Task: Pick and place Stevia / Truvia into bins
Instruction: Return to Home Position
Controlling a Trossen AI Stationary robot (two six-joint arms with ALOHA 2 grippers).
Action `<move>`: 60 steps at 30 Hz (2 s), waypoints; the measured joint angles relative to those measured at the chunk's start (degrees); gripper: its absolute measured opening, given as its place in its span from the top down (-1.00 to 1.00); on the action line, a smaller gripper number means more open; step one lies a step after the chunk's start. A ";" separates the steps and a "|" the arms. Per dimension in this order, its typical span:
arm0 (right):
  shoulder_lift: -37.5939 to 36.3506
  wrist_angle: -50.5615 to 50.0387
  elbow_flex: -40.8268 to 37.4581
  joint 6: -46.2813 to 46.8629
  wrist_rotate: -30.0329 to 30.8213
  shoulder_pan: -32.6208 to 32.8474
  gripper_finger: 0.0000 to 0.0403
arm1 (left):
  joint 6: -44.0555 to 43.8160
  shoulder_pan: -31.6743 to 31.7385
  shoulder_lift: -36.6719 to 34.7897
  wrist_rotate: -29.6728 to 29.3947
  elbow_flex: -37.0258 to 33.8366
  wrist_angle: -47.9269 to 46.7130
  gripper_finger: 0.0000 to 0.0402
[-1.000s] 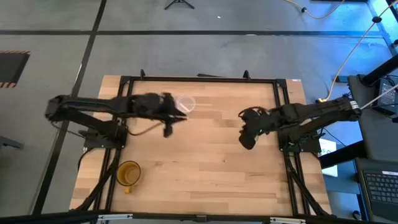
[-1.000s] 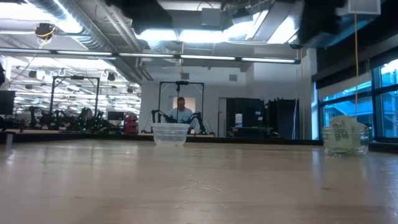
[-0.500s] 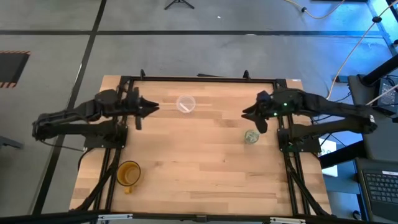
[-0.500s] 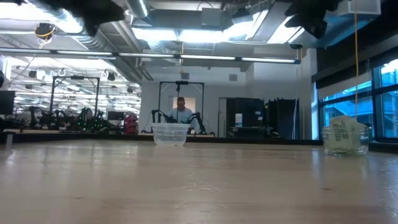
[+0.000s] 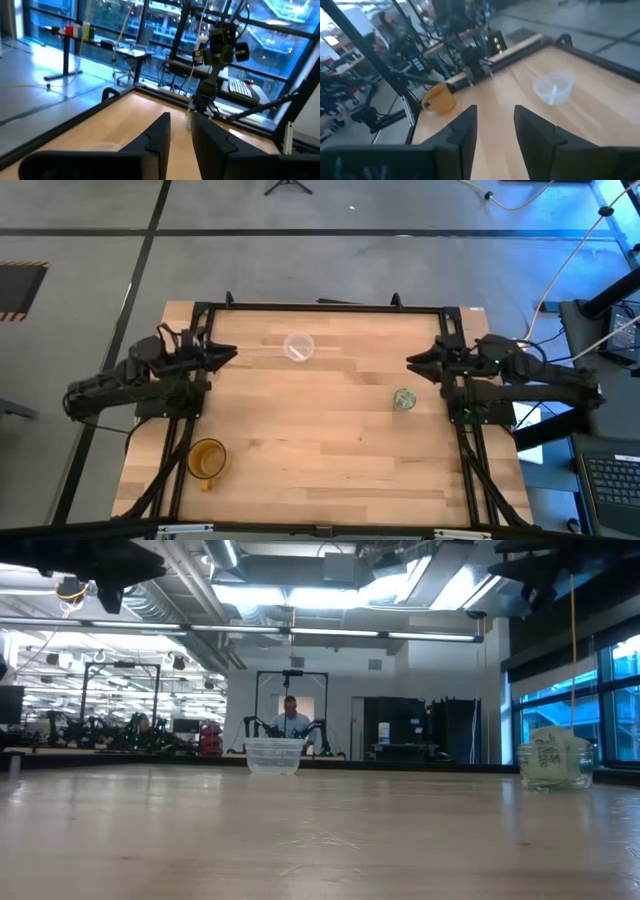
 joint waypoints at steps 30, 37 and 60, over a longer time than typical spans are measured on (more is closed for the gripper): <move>-24.81 11.94 -18.93 -0.40 0.06 0.00 0.34 | -2.81 0.00 -7.35 -3.43 -21.99 18.78 0.64; -25.32 15.22 -23.30 -0.28 0.08 0.00 0.34 | -1.74 0.00 -7.16 -7.28 -23.31 17.57 0.64; -25.19 22.67 -32.89 -1.25 4.19 0.02 0.34 | 3.69 0.00 -6.87 -7.39 -23.31 17.59 0.64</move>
